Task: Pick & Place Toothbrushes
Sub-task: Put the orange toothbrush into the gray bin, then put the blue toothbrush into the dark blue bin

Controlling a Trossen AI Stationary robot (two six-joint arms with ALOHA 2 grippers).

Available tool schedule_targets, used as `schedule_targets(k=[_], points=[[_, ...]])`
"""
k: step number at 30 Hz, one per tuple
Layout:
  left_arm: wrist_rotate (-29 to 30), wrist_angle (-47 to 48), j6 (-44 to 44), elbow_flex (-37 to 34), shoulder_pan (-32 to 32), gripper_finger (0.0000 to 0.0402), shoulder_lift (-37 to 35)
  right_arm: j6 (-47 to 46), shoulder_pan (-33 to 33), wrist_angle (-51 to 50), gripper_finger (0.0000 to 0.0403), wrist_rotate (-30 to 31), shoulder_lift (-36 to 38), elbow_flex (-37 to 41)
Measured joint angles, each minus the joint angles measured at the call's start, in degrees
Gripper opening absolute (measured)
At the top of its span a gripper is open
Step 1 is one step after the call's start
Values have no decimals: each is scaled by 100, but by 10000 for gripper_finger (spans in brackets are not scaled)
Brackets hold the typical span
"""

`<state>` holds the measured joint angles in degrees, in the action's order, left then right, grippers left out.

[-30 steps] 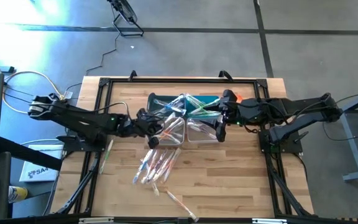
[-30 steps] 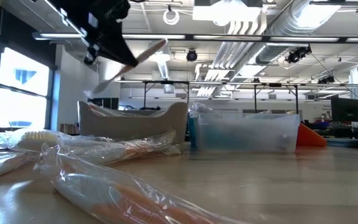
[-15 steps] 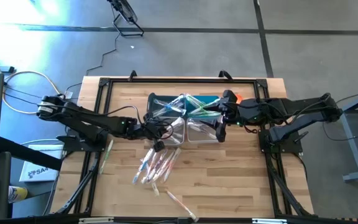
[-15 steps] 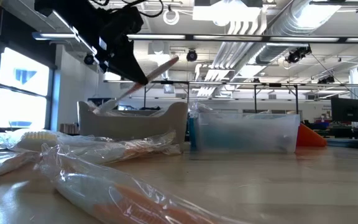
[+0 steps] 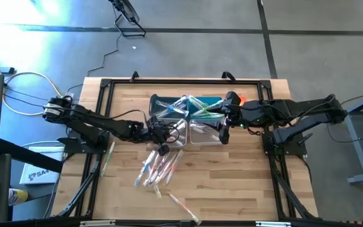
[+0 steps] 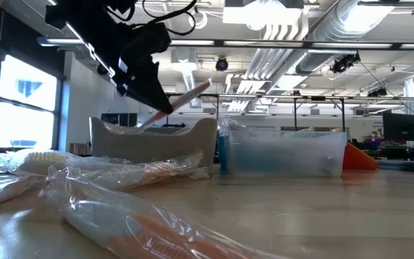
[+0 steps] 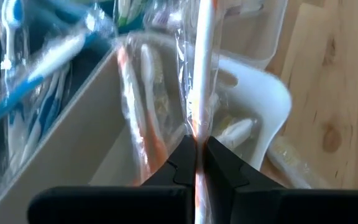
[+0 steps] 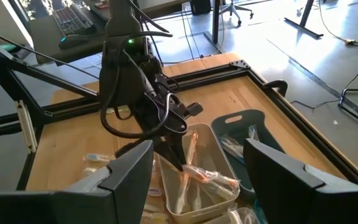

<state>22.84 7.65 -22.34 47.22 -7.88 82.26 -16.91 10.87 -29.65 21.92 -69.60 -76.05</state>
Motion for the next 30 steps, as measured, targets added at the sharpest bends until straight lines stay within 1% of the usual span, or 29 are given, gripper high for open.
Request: schedule_targets(k=[3,6,10,13,16,20,24,30], points=[[1,24,-86,-2,0,14,48,0,0,-8,243,-1,-1,0],[69,65,-260,-1,0,31,109,0,0,-10,243,-1,-1,0],[252,376,-860,-2,0,66,124,0,0,-15,243,-1,-1,0],[281,679,-1212,-2,2,96,124,0,0,-15,243,-45,-1,0],[275,674,-1291,-2,0,125,124,0,0,-15,243,-136,-1,0],[76,436,-1290,-2,0,153,122,0,0,-15,243,-139,-1,0],[44,257,-1292,44,2,160,13,10,0,-15,243,-139,-1,0],[45,610,-1117,532,2,152,-298,17,0,-17,243,-152,-1,0]])
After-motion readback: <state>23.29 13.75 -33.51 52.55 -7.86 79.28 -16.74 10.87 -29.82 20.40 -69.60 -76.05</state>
